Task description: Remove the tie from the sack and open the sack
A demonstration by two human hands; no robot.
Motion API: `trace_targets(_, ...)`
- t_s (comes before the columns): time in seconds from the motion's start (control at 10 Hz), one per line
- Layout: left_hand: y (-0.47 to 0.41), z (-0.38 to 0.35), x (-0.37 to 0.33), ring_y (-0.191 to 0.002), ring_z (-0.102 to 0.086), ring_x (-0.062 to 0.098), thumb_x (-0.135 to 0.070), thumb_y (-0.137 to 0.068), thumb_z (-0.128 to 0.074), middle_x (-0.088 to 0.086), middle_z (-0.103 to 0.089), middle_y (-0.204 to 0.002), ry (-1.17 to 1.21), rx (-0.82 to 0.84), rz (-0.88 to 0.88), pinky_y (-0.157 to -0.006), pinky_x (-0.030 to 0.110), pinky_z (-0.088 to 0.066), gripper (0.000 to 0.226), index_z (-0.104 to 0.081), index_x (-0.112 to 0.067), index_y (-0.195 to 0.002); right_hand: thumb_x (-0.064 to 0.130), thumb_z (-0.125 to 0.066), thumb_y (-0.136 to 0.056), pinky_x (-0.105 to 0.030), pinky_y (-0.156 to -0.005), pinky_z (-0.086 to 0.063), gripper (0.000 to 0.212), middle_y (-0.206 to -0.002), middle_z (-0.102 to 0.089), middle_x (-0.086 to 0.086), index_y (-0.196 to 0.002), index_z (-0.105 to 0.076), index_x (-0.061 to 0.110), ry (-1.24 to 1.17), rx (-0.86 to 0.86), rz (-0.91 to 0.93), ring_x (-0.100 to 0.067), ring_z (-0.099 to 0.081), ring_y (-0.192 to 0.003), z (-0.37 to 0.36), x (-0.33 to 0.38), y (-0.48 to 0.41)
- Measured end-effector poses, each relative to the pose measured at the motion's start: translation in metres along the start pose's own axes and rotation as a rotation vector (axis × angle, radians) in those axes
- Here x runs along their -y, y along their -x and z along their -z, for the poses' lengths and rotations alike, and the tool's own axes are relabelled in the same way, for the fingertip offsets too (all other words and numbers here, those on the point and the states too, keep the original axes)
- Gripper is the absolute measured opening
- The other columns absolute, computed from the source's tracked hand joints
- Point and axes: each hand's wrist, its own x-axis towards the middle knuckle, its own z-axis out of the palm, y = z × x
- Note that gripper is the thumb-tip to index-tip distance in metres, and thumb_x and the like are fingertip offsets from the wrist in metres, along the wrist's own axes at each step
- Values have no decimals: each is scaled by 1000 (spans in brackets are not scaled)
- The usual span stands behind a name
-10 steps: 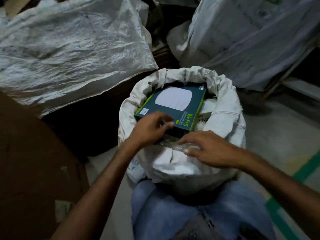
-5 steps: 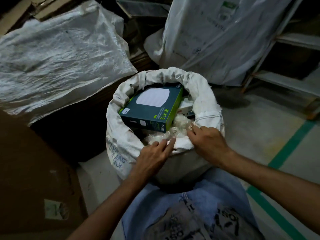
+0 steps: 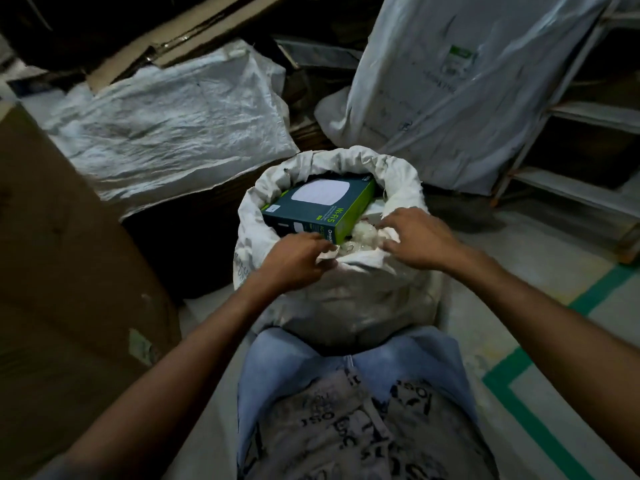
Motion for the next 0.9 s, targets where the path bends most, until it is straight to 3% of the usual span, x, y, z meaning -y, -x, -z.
trace_targets(0.1,4,10,-5,-107,-68,24,-49,-94,-62,-4,-73,-113,-124,43,25,-81,35,-51,27,-73,-36,-114,39,-61,-98,-42,-105,-45,39,-145,-56,-1,-136,-63,30,-62,-34,-94,-27,-48,-134,6,-7,19)
trace_targets(0.3,-6,3,-2,-101,-68,22,-36,-91,-65,-5,-74,-102,-146,-13,73,-75,32,-41,15,-76,-33,-102,27,-54,-99,-41,-104,-44,36,-142,-58,-4,-132,-64,34,-53,-38,-139,-29,-48,-132,-12,-2,-9)
trace_targets(0.4,-8,-5,7,-106,-64,22,-43,-91,-66,-6,-72,-105,-151,38,59,-77,33,-38,17,-74,-35,-103,27,-51,-98,-43,-104,-43,36,-142,-58,-6,-131,-65,31,71,130,-137,-31,-49,-130,-22,3,-22)
trace_targets(0.5,-15,-15,19,-115,-57,21,-55,-94,-61,-6,-70,-114,-134,195,-8,-84,34,-39,31,-72,-39,-118,45,-49,-100,-43,-105,-44,41,-142,-57,-7,-130,-64,22,279,262,-123,-31,-52,-130,-32,1,-32)
trace_targets(0.7,-34,-18,15,-99,-58,16,-70,-91,-56,-10,-67,-99,69,253,4,-82,36,-50,42,-75,-37,-109,54,-46,-101,-44,-111,-41,50,-150,-51,-8,-137,-58,21,396,406,-230,-30,-47,-138,-27,-9,-36)
trace_targets(0.8,-40,3,12,-97,-65,18,-62,-93,-59,-9,-70,-101,191,173,79,-79,37,-54,37,-73,-33,-111,54,-51,-99,-39,-102,-45,46,-141,-59,-9,-129,-65,22,246,337,-235,-30,-54,-130,-4,0,-38)
trace_targets(0.9,-53,49,12,-100,-68,22,-38,-96,-64,-3,-70,-110,270,-86,258,-76,38,-56,26,-70,-32,-121,47,-58,-95,-35,-80,-46,29,-116,-71,-9,-107,-73,25,2,126,-338,-34,-65,-110,49,11,-55)
